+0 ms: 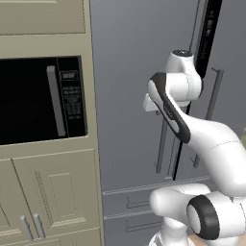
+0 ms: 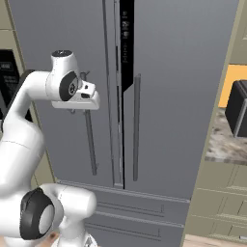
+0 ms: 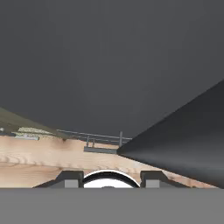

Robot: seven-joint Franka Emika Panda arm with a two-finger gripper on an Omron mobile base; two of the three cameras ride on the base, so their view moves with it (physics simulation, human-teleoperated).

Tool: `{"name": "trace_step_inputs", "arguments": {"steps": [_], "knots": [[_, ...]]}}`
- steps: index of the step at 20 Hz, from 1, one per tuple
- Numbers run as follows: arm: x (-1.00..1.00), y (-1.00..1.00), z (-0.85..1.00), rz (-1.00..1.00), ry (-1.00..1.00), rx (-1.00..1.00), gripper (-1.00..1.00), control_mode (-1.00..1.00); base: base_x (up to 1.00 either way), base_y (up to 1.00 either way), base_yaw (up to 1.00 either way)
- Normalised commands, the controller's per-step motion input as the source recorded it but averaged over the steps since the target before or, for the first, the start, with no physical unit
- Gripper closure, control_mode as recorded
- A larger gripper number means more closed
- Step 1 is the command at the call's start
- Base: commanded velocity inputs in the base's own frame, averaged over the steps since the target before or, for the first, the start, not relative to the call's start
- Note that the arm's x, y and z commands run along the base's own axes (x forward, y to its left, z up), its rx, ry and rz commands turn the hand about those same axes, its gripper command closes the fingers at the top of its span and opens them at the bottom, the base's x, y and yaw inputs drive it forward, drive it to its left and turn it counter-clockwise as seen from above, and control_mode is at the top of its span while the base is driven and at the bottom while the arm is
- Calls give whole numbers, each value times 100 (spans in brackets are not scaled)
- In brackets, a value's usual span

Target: Take the cake and cupcake from the fridge and place them on the empty tray on the dining counter.

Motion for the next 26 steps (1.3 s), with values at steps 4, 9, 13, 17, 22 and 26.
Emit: {"name": "trace_step_inputs", "arguments": {"steps": [4, 9, 13, 17, 22, 26], "knots": [[-50, 0, 0, 0, -10, 0, -100, -100, 0, 0, 0], [-65, 0, 0, 0, -21, -4, -100, -100, 0, 0, 0], [-28, 0, 0, 0, -31, -5, -100, -100, 0, 0, 0], [-3, 0, 0, 0, -28, -2, -100, -100, 0, 0, 0], [2, -3, -4, 0, -11, 0, -100, -100, 0, 0, 0], [24, -10, -2, 0, -1, 0, -100, -100, 0, 0, 0]]}}
